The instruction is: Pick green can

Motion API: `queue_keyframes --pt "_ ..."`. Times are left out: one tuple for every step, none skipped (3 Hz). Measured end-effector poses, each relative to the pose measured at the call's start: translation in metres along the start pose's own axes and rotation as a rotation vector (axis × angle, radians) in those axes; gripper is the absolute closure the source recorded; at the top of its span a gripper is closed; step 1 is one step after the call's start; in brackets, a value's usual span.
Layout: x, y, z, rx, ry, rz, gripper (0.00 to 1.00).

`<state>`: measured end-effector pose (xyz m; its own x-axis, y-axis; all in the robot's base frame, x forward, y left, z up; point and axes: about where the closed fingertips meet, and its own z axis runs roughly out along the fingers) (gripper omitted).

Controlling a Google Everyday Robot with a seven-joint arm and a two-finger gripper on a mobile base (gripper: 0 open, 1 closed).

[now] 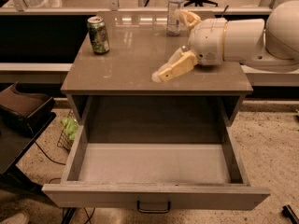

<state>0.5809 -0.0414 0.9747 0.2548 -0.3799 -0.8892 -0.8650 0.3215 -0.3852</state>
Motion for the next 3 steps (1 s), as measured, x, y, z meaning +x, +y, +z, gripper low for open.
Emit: queue_keyframes --pt "0.001 0.000 -0.001 -0.001 0.005 0.001 0.00" --pt "0.006 -0.007 0.022 0.003 -0.006 0.050 0.00" --pt "0.027 -0.021 0.081 0.021 0.001 0.166 0.00"
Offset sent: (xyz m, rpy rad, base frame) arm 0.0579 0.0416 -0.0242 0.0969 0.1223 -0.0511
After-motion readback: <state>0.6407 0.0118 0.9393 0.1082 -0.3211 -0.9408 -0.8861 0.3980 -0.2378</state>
